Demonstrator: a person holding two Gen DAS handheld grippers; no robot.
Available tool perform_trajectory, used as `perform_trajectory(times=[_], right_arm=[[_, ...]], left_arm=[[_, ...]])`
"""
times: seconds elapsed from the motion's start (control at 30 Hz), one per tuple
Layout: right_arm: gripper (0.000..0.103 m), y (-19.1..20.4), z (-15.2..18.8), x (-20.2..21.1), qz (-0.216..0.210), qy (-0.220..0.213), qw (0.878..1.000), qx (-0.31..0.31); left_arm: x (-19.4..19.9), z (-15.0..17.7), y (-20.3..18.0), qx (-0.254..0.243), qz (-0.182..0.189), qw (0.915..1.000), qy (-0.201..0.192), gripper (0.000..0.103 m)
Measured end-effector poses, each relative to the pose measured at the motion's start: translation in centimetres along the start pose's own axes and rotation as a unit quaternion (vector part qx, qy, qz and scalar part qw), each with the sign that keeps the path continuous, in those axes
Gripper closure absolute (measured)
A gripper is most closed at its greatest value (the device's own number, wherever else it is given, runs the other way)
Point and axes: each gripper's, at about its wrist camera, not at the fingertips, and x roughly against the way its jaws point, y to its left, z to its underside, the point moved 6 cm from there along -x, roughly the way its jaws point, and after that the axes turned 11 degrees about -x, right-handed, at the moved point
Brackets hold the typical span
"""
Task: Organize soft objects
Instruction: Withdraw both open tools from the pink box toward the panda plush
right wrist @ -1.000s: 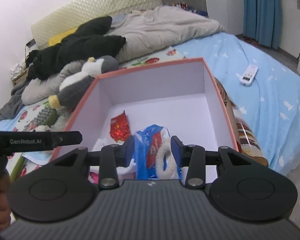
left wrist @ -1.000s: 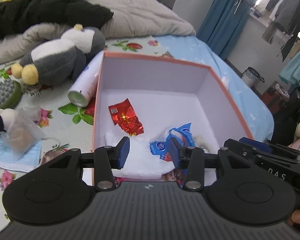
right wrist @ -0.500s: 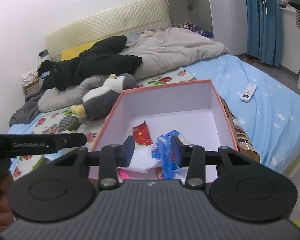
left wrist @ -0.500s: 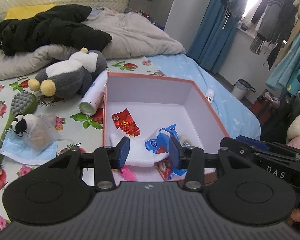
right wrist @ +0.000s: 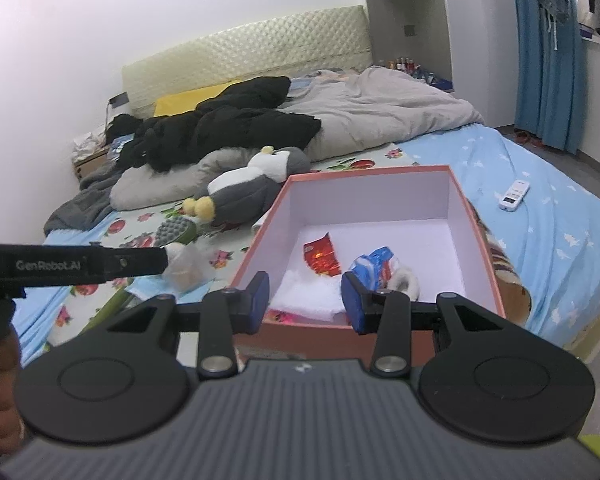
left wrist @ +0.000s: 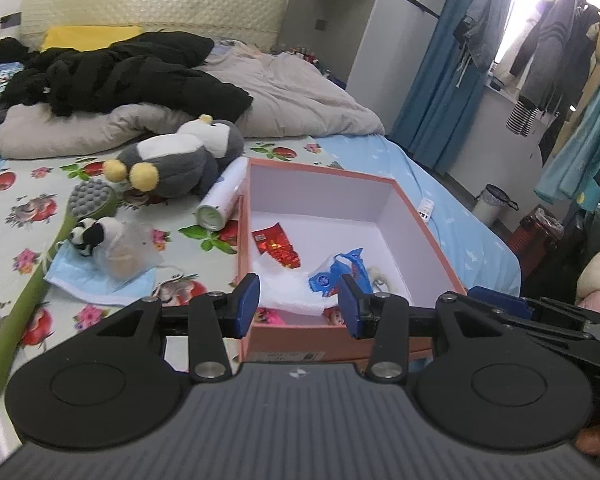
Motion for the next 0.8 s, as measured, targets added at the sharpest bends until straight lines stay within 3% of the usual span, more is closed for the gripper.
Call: perform_trajectory(times=[0.8], right_arm=[[0.06, 5.3, 3.4, 0.2, -0.069, 0.025, 0.996, 0.047]], left_arm=[[4.9, 3.2, 4.2, 0.035, -0.069, 0.9969, -0.012, 0.054]])
